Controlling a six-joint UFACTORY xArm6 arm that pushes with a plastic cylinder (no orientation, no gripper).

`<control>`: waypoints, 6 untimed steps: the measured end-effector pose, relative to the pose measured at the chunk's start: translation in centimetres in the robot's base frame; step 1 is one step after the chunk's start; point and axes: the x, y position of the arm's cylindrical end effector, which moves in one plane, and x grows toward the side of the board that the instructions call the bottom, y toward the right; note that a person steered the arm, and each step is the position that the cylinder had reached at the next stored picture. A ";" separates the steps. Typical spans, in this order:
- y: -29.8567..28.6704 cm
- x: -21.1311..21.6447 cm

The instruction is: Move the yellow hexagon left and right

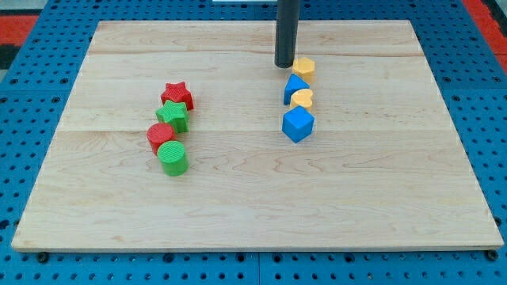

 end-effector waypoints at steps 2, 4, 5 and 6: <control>-2.0 -0.8; 3.2 -4.5; 9.0 -3.6; 9.3 -0.6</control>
